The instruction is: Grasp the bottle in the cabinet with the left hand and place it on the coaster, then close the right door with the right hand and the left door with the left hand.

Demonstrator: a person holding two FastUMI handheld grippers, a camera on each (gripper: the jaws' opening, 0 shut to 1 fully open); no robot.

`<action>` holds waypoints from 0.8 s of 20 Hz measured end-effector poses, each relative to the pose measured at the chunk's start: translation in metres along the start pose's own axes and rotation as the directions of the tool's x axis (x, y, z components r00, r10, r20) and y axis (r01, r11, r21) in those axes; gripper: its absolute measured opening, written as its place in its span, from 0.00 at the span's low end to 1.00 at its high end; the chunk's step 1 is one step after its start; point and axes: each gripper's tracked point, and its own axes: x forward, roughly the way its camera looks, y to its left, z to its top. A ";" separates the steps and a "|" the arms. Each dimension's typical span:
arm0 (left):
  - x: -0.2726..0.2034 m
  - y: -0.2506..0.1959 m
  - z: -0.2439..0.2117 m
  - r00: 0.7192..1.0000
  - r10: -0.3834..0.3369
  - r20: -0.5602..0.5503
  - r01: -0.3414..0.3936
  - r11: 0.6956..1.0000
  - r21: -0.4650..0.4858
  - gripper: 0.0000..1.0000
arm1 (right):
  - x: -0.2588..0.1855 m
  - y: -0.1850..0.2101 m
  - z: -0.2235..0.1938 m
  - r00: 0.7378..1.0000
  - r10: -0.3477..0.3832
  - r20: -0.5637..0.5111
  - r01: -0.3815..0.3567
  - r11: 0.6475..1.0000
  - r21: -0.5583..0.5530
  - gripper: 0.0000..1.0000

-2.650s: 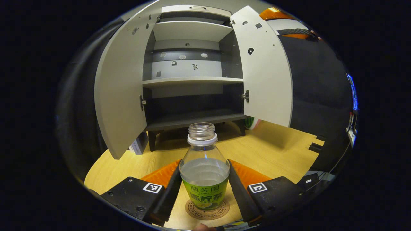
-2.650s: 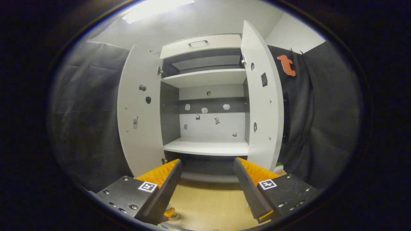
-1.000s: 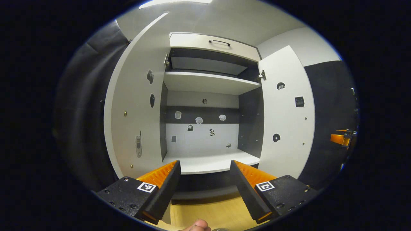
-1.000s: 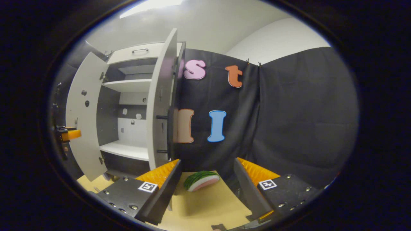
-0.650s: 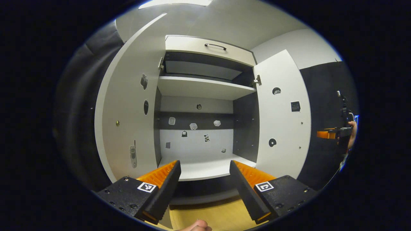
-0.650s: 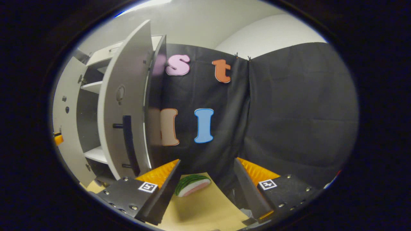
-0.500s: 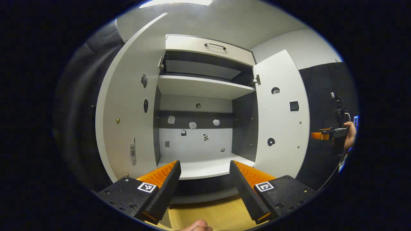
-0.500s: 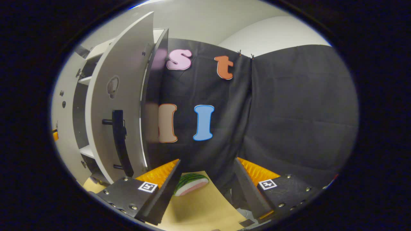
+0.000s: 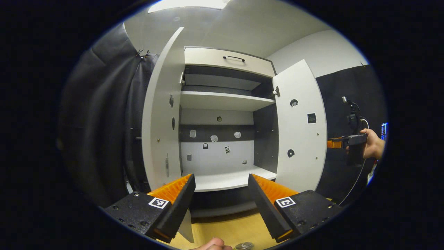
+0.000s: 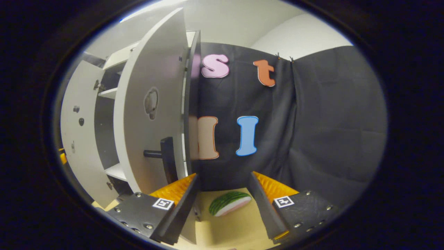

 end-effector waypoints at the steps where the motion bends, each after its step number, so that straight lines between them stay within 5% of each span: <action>1: -0.007 0.000 -0.001 1.000 0.003 -0.006 -0.003 1.000 -0.005 0.96 | 0.000 0.001 0.000 1.000 -0.010 -0.019 0.010 1.000 0.012 0.90; 11: -0.048 0.017 -0.005 0.997 0.059 -0.043 -0.059 0.998 0.007 0.96 | -0.009 0.001 0.004 0.991 -0.134 0.006 0.134 0.991 -0.022 0.91; 16: -0.057 0.014 -0.002 0.997 0.060 -0.055 -0.059 0.998 0.024 0.96 | -0.011 0.035 0.000 1.000 -0.006 -0.005 0.006 1.000 -0.023 0.91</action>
